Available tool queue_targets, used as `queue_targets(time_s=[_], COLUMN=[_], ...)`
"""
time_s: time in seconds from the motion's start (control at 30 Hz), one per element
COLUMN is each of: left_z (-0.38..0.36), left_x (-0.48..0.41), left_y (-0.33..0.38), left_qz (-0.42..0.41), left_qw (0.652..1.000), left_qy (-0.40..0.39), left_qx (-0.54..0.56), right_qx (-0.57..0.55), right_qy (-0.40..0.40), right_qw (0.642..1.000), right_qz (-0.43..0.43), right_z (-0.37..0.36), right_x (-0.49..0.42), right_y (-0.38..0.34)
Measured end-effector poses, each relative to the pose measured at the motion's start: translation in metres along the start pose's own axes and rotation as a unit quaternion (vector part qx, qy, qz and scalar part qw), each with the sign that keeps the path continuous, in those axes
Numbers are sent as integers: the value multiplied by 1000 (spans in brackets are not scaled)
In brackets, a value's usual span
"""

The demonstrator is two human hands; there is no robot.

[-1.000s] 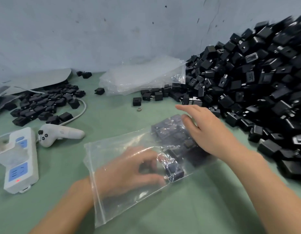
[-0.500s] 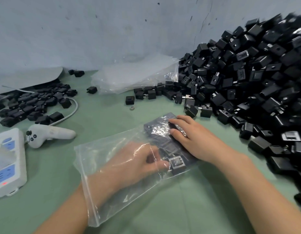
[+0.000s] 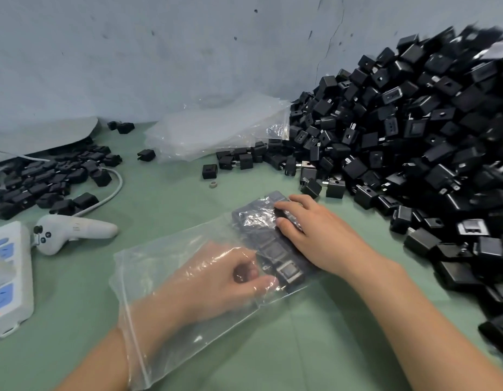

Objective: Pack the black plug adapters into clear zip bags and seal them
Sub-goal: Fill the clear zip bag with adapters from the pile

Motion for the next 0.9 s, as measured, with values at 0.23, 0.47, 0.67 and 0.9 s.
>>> queue_targets(time_s=[0.23, 0.47, 0.67, 0.9], left_z=[-7, 0, 25, 127], left_x=[5, 7, 36, 176], left_y=[-10, -4, -31, -195], left_qz=[108, 123, 117, 337], left_qw=[993, 992, 960, 919], left_qy=[-15, 11, 20, 156], left_qx=[39, -23, 252, 132], right_qx=[4, 19, -35, -96], right_qy=[35, 48, 48, 52], right_qw=[998, 998, 998, 994], right_qz=[43, 46, 28, 11], right_z=[4, 3, 8, 18], right_x=[15, 16, 15, 14], right_y=[-19, -22, -16, 2])
Point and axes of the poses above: each hand's wrist, its own x-axis away from the middle knuckle, its own z-axis out of the back of the hand, y = z × x, the point moved 8 cm from there along -x, towards the middle knuckle, and after that the axes turned 8 degrees about -z, right-handed, at the moved point
